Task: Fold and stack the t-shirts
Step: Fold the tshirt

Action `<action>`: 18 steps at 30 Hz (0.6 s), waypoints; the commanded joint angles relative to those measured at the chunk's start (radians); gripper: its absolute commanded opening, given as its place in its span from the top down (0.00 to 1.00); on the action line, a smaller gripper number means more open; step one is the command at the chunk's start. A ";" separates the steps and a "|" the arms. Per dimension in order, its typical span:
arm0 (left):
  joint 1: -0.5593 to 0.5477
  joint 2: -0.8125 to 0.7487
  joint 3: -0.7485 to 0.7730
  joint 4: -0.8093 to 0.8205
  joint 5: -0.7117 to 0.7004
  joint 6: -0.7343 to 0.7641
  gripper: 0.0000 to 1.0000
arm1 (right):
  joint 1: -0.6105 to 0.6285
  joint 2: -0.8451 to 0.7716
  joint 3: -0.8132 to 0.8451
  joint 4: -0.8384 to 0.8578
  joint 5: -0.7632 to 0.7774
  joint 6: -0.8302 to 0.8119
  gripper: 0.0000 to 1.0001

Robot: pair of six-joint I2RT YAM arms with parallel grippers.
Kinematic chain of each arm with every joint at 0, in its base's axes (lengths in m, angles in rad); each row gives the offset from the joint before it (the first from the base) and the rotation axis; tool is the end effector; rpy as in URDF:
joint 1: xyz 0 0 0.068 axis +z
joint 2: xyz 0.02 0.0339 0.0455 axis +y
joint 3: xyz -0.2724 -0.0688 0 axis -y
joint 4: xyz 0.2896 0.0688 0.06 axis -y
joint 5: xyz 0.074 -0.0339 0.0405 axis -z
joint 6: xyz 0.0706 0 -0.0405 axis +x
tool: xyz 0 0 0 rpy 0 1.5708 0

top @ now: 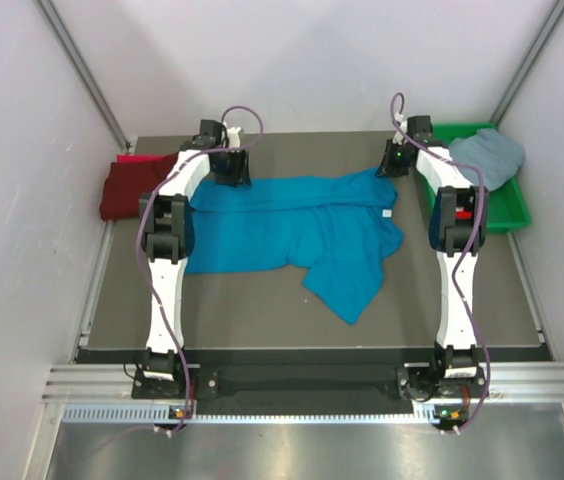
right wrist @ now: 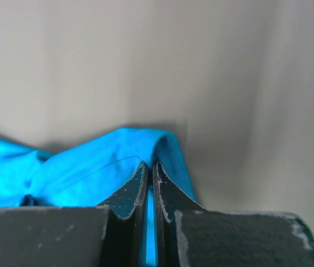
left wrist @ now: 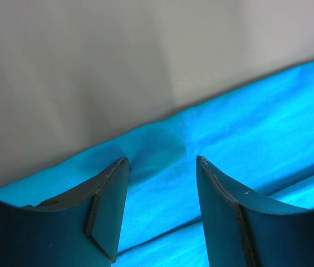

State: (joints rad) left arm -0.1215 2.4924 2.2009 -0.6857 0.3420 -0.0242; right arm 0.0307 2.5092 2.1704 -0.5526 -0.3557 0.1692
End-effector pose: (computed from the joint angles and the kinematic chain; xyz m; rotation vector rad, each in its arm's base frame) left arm 0.6028 -0.0975 0.1359 0.2567 2.5228 -0.4925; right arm 0.6198 0.0436 0.1258 0.0143 2.4564 0.5249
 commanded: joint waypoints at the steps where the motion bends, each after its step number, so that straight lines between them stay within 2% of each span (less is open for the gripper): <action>1: -0.018 0.019 -0.046 -0.074 -0.040 -0.011 0.43 | -0.025 0.010 0.054 0.022 0.061 0.003 0.99; 9: -0.020 0.022 -0.032 -0.061 -0.052 -0.029 0.43 | -0.084 0.011 0.071 0.003 0.178 -0.037 1.00; 18: -0.030 0.083 0.065 -0.002 -0.103 -0.013 0.43 | -0.083 0.049 0.138 0.020 0.196 -0.053 1.00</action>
State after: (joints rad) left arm -0.1410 2.5095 2.2353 -0.6891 0.2840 -0.0441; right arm -0.0395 2.5259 2.2524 -0.5632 -0.2165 0.1402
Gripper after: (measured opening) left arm 0.570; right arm 0.015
